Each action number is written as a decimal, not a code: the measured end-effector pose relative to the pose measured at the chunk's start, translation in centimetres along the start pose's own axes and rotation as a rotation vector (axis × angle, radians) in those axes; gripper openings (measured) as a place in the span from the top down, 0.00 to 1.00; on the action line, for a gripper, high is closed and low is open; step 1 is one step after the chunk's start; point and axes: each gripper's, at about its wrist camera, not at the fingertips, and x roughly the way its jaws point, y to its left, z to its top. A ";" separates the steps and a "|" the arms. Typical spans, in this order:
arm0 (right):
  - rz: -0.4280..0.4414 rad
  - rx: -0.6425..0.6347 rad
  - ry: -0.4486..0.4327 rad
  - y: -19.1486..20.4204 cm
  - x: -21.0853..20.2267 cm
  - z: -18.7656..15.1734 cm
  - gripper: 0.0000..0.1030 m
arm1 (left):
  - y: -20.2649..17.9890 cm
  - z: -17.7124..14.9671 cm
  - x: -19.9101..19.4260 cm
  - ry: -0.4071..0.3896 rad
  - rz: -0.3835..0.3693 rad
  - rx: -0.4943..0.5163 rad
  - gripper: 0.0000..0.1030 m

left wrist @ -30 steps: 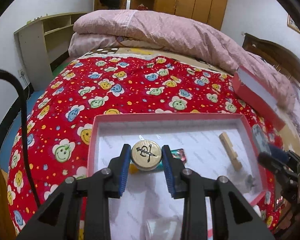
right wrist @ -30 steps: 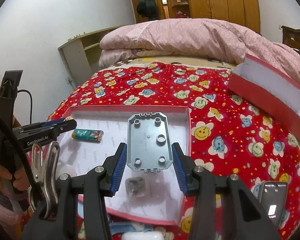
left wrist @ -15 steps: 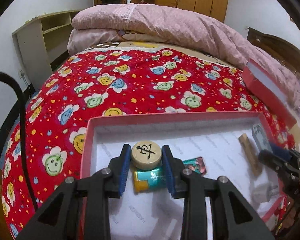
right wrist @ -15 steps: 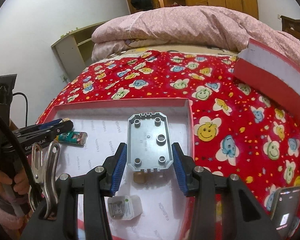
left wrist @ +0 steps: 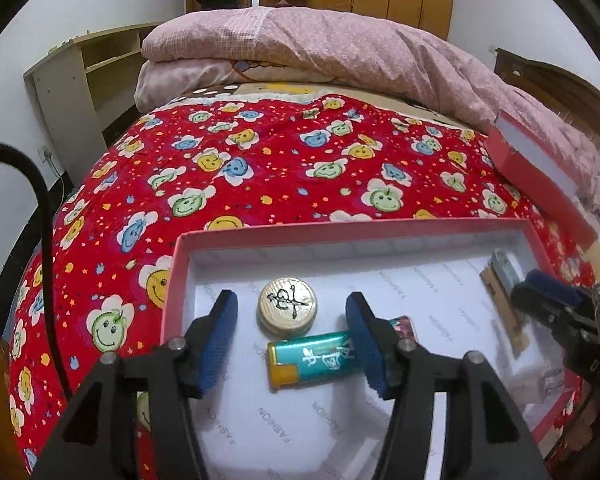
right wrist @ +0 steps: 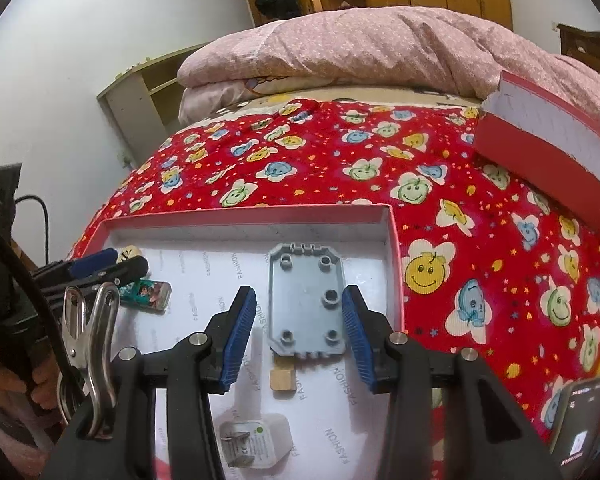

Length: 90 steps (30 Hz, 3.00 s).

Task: Organize rigid objects
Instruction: 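Open left tool to drop the disc into the tray while right tool releases the plate, then grasp the grey-blue curved plastic hook with left tool while right tool moves to the white earbud case, then grasp the white earbud case with right tool while left tool holds the hook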

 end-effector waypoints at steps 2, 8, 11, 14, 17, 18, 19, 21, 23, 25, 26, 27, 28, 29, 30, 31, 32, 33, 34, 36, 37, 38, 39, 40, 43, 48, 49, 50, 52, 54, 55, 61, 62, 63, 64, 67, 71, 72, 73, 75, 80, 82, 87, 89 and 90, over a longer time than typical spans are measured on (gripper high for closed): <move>0.002 0.021 -0.012 -0.3 -0.5 0.1 0.54 | 0.0 0.1 -0.3 0.007 0.002 -0.004 0.42; 0.002 0.036 -0.048 -0.5 -2.6 0.0 0.48 | -0.1 0.4 -2.3 -0.004 0.025 -0.018 0.41; 0.019 0.032 -0.041 -0.3 -3.1 -0.1 0.47 | -0.2 0.3 -3.5 -0.015 0.036 -0.020 0.40; 0.021 0.024 -0.042 0.0 -3.7 -0.3 0.47 | -0.3 -0.1 -4.7 -0.018 0.042 -0.022 0.40; 0.031 0.021 -0.046 0.5 -4.8 -1.0 0.47 | -0.5 -0.9 -6.1 -0.016 0.046 -0.014 0.40; 0.039 0.021 -0.045 0.6 -5.1 -1.3 0.47 | -0.6 -1.1 -6.4 -0.016 0.045 -0.011 0.40; 0.048 0.021 -0.044 0.8 -5.4 -1.6 0.47 | -0.7 -1.5 -6.9 -0.016 0.045 -0.004 0.40; 0.058 0.015 -0.044 1.2 -6.1 -2.2 0.47 | -0.8 -2.1 -7.7 -0.017 0.048 0.004 0.40; 0.060 0.003 -0.043 1.7 -7.0 -3.0 0.47 | -0.9 -2.9 -8.7 -0.019 0.045 0.008 0.40; 0.060 -0.004 -0.041 2.1 -7.6 -3.6 0.47 | -1.0 -4.0 -9.9 -0.021 0.037 0.010 0.40; 0.061 -0.006 -0.039 2.2 -8.0 -4.0 0.47 | -1.0 -4.3 -10.2 -0.022 0.036 0.011 0.40; 0.062 -0.007 -0.037 2.4 -8.4 -4.4 0.47 | -1.1 -5.0 -10.9 -0.023 0.037 0.014 0.40; 0.063 -0.008 -0.037 2.5 -8.8 -4.7 0.47 | -1.2 -5.4 -11.2 -0.025 0.037 0.016 0.40; 0.063 -0.009 -0.037 2.7 -9.3 -5.2 0.47 | -1.3 -6.1 -11.7 -0.027 0.036 0.016 0.40; 0.063 -0.010 -0.038 2.7 -9.6 -5.6 0.47 | -1.4 -6.7 -12.1 -0.025 0.034 0.015 0.40; 0.062 -0.010 -0.039 2.8 -10.1 -6.1 0.47 | -1.4 -7.3 -12.5 -0.023 0.029 0.014 0.40; 0.062 -0.009 -0.038 2.9 -10.5 -6.6 0.47 | -1.5 -7.7 -12.7 -0.021 0.024 0.013 0.40; 0.063 -0.009 -0.036 3.0 -10.7 -6.9 0.47 | -1.5 -8.5 -13.1 -0.016 0.018 0.009 0.40; 0.063 -0.008 -0.032 3.0 -11.1 -7.6 0.47 | -1.6 -9.0 -13.3 -0.012 0.016 0.007 0.40; 0.057 -0.011 -0.023 3.2 -11.5 -8.5 0.47 | -1.7 -10.3 -13.7 -0.001 0.014 0.002 0.40; 0.052 -0.016 -0.018 3.3 -11.8 -9.0 0.47 | -1.7 -10.9 -13.9 0.004 0.013 0.001 0.40; 0.044 -0.021 -0.012 3.3 -12.1 -9.7 0.47 | -1.7 -11.3 -14.0 0.006 0.012 -0.001 0.40; 0.040 -0.023 -0.008 3.3 -12.3 -10.1 0.47 | -1.7 -12.1 -14.2 0.010 0.008 -0.004 0.40; 0.036 -0.026 -0.005 3.3 -12.6 -10.8 0.47 | -1.8 -12.5 -14.3 0.013 0.005 -0.007 0.40; 0.033 -0.024 0.006 2.9 -13.2 -12.9 0.47 | -1.9 -14.2 -14.6 0.023 -0.005 -0.010 0.40; 0.003 -0.035 0.045 2.1 -12.8 -16.1 0.47 | -2.5 -16.7 -14.4 0.057 -0.044 -0.012 0.40; 0.001 -0.034 0.054 2.0 -12.7 -16.6 0.47 | -2.6 -16.9 -14.3 0.062 -0.048 -0.008 0.40; 0.007 -0.031 0.064 1.9 -12.5 -17.1 0.47 | -2.8 -17.2 -14.2 0.067 -0.052 -0.004 0.40; 0.016 -0.029 0.074 1.9 -12.2 -18.0 0.47 | -3.2 -17.9 -14.0 0.073 -0.050 0.007 0.40; 0.011 -0.038 0.079 2.0 -11.9 -18.5 0.47 | -3.6 -18.3 -13.9 0.078 -0.050 0.022 0.40; 0.006 -0.046 0.080 2.0 -11.8 -18.7 0.47 | -3.8 -18.4 -13.8 0.078 -0.051 0.029 0.40; 0.000 -0.077 0.044 2.3 -11.7 -19.4 0.43 | -5.0 -19.3 -13.2 0.072 -0.022 0.077 0.40; 0.000 -0.081 0.038 2.4 -11.7 -19.5 0.41 | -5.2 -19.4 -13.0 0.075 -0.022 0.080 0.40; -0.001 -0.087 0.033 2.5 -11.7 -19.6 0.40 | -5.2 -19.4 -12.7 0.078 -0.020 0.080 0.40; -0.002 -0.091 0.028 2.5 -11.7 -19.7 0.40 | -5.2 -19.5 -12.5 0.082 -0.019 0.080 0.41; 0.000 -0.098 0.016 2.7 -11.7 -19.9 0.37 | -5.4 -19.9 -12.2 0.071 -0.005 0.087 0.43; 0.014 -0.102 0.005 2.7 -11.7 -20.0 0.34 | -5.6 -20.2 -12.2 0.054 -0.003 0.100 0.49; 0.015 -0.102 0.003 2.7 -11.7 -20.1 0.34 | -5.6 -20.3 -12.3 0.051 -0.003 0.099 0.50; 0.017 -0.102 0.001 2.7 -11.7 -20.1 0.33 | -5.5 -20.3 -12.3 0.048 0.003 0.098 0.54; 0.020 -0.104 -0.003 2.6 -11.7 -20.2 0.33 | -5.3 -20.3 -12.4 0.038 0.012 0.096 0.64; 0.020 -0.111 -0.012 2.7 -11.7 -20.3 0.32 | -4.8 -20.4 -12.7 0.028 0.007 0.092 0.80; 0.016 -0.116 -0.014 2.7 -11.7 -20.4 0.31 | -4.6 -20.4 -12.7 0.025 0.003 0.087 0.82; -0.003 -0.133 -0.007 3.1 -11.6 -20.3 0.31 | -3.6 -20.4 -13.0 0.018 0.004 0.052 0.82; -0.001 -0.126 0.013 3.1 -11.5 -19.8 0.31 | -3.0 -20.3 -13.0 0.015 0.005 0.031 0.82; 0.002 -0.122 0.018 3.0 -11.4 -19.6 0.31 | -2.7 -20.3 -13.0 0.016 0.004 0.022 0.82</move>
